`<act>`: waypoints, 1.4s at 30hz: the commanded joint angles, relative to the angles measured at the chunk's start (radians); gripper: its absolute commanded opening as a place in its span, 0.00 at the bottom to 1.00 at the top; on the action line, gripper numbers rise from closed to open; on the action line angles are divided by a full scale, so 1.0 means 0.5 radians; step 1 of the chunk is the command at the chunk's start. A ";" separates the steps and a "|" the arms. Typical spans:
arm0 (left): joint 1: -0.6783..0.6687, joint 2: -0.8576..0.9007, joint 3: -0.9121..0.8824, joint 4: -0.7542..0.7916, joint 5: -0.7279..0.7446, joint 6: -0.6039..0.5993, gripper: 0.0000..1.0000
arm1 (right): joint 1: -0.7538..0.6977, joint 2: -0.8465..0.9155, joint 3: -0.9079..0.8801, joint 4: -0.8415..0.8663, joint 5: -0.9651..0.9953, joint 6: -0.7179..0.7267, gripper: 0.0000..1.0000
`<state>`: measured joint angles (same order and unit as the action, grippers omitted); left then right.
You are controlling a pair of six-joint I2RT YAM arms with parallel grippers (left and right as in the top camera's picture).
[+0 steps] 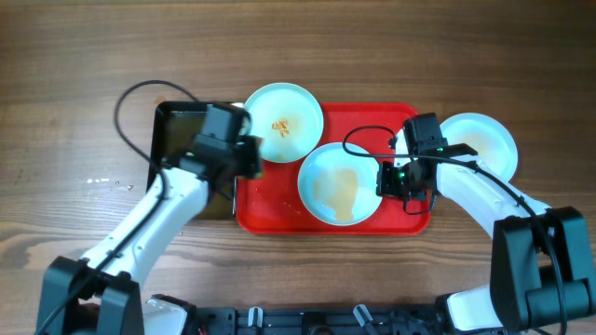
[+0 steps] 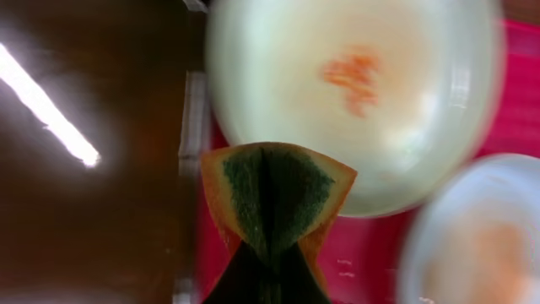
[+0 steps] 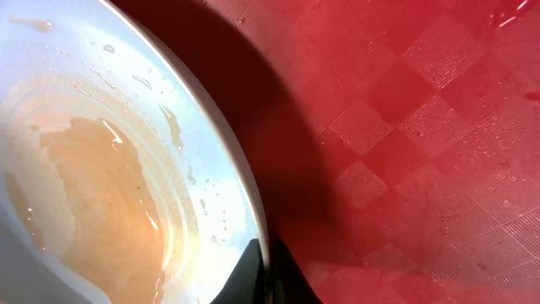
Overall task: Clean dirty plates on tray and stack at the side
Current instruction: 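Return the sponge to the water tray and rinse it, left gripper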
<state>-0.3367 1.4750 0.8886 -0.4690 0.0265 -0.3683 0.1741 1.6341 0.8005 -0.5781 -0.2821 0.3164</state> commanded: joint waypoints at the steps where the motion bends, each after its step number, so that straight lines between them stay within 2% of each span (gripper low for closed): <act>1: 0.243 0.045 -0.001 -0.047 -0.085 0.316 0.04 | -0.002 0.027 -0.076 -0.019 0.144 0.001 0.04; 6: 0.389 0.162 -0.001 -0.050 -0.070 0.336 0.04 | -0.002 0.027 -0.076 -0.022 0.144 0.001 0.04; 12: 0.391 0.302 -0.001 -0.053 0.018 0.472 0.04 | -0.002 0.027 -0.076 -0.021 0.143 0.002 0.04; 13: 0.391 0.327 -0.001 -0.053 0.019 0.484 0.08 | -0.002 0.027 -0.076 -0.021 0.143 0.002 0.04; 15: 0.391 0.374 -0.001 -0.050 0.008 0.484 0.50 | -0.002 0.027 -0.076 -0.022 0.143 0.001 0.04; 20: 0.391 0.407 -0.001 0.014 -0.040 0.484 0.56 | -0.002 0.027 -0.076 -0.021 0.143 0.000 0.04; 31: 0.391 0.565 -0.001 0.114 -0.042 0.484 0.60 | -0.002 0.027 -0.076 -0.027 0.127 -0.003 0.04; 33: 0.391 0.602 -0.001 0.131 -0.041 0.484 0.52 | -0.002 0.027 -0.076 -0.027 0.128 -0.003 0.04; 34: 0.391 0.602 -0.001 0.140 -0.042 0.484 0.41 | -0.002 0.027 -0.076 -0.027 0.128 -0.003 0.04; 35: 0.391 0.599 0.000 0.160 -0.042 0.484 0.27 | -0.002 0.027 -0.076 -0.027 0.128 -0.003 0.04; 36: 0.391 0.596 0.000 0.179 -0.042 0.484 0.04 | -0.002 0.027 -0.076 -0.027 0.127 -0.003 0.04; 42: 0.391 0.571 0.000 0.182 -0.041 0.482 0.06 | -0.002 0.027 -0.076 -0.029 0.128 -0.004 0.04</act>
<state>-0.1436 1.7401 0.8986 -0.3733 -0.0025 -0.1318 0.1741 1.6341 0.8005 -0.5785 -0.2825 0.3164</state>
